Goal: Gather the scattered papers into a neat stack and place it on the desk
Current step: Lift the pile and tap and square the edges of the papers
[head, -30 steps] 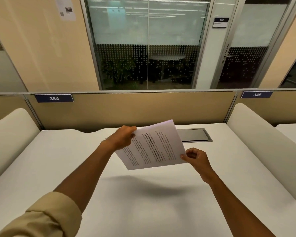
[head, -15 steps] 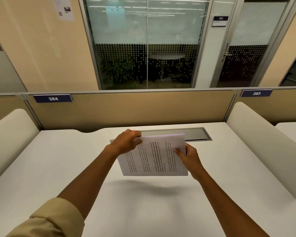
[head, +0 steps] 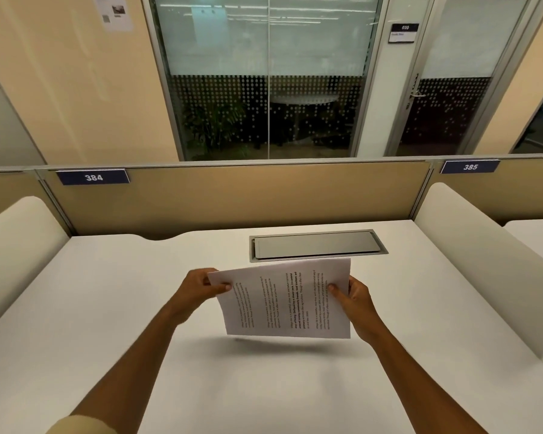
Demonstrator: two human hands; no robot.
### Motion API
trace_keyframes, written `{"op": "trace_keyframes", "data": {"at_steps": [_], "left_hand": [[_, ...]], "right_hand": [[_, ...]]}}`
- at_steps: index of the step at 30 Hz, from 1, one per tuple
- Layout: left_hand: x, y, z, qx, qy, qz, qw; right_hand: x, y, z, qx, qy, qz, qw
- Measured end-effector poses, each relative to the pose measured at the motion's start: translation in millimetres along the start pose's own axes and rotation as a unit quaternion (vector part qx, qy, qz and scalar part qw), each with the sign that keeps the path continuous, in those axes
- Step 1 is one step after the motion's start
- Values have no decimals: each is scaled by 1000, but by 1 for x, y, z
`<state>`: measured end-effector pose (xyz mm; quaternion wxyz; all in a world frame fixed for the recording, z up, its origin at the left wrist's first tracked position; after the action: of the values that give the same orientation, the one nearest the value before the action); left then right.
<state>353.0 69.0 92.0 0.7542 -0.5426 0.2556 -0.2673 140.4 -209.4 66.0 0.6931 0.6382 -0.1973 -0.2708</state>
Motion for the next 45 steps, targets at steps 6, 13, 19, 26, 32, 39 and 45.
{"op": "trace_keyframes", "data": {"at_steps": [6,13,19,26,32,39,45], "left_hand": [[-15,44,-29,-163,-67,38,984],[-18,33,-36,-137,-183,11,973],[-23,41,-41,-71,-205,9,976],[-32,75,-54,-27,-188,20,982],[-28,70,-49,-15,-204,8,979],[-33,84,-54,-16,-193,27,981],[-32,87,-55,1,-176,41,983]], "right_hand": [[-1,-5,-9,-9,2,-3,1000],[1,1,-13,-32,-27,16,999],[-4,-24,-11,-17,-55,-4,998],[-16,-57,-16,-6,-55,-33,998],[-5,-46,-14,-19,-55,-30,998],[-10,-57,-16,-38,-57,-42,997],[-9,-56,-15,-70,-49,-53,995]]}}
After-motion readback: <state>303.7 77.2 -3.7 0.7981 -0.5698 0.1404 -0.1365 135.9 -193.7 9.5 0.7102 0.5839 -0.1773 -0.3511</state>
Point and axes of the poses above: each hand's wrist, its own x-axis towards the middle knuckle, its own z-axis out of the back of the hand, y = z × x, the point moved 7 cm from there along x, towards the middle knuckle, and after that the axes turned 4 degrees about x, right-handed, at the moved point
